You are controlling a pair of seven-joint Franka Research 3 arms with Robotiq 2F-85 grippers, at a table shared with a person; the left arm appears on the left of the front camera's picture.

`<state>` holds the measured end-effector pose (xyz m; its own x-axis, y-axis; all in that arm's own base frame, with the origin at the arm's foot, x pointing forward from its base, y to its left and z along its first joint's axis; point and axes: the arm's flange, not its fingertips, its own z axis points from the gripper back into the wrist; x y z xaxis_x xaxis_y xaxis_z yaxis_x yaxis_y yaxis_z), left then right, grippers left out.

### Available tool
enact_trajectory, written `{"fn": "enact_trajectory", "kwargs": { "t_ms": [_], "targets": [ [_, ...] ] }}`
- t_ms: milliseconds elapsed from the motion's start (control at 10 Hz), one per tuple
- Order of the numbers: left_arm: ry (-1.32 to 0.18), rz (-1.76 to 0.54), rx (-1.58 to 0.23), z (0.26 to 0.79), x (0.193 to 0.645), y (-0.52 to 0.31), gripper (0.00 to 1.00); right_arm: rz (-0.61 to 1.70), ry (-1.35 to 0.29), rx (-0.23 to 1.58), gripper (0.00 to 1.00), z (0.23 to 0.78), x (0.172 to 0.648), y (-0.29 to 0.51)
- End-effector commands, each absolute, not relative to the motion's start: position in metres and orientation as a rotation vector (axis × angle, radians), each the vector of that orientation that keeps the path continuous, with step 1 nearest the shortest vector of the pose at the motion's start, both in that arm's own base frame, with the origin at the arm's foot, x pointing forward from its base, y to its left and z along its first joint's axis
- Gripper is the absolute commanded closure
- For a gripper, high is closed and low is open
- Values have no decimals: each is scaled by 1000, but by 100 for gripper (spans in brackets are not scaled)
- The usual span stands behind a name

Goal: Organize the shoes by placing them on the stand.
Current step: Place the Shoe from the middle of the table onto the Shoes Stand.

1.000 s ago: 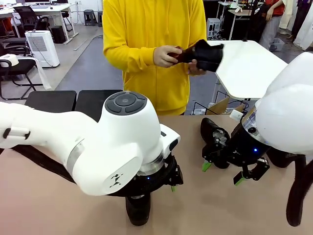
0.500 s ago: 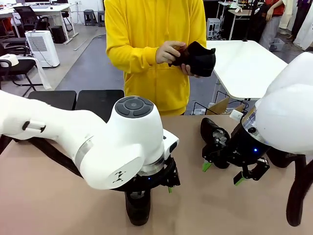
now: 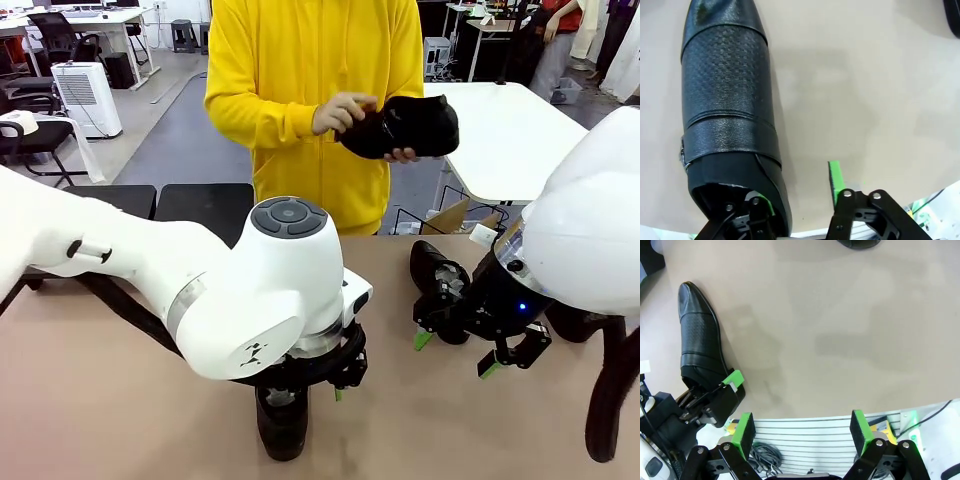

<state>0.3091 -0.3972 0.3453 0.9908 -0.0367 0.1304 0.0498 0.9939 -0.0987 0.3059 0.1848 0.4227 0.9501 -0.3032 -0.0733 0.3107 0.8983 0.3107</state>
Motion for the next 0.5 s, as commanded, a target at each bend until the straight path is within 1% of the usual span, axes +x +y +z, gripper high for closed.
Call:
{"fn": "enact_trajectory", "kwargs": {
  "t_ms": [0, 400],
  "targets": [
    [-143, -14, -65, 347, 312, -404, 100, -305, 21, 316, 0, 423, 307, 183],
    [-141, 3, -28, 341, 316, -398, 100, -305, 21, 316, 0, 423, 307, 183]
  ]
}}
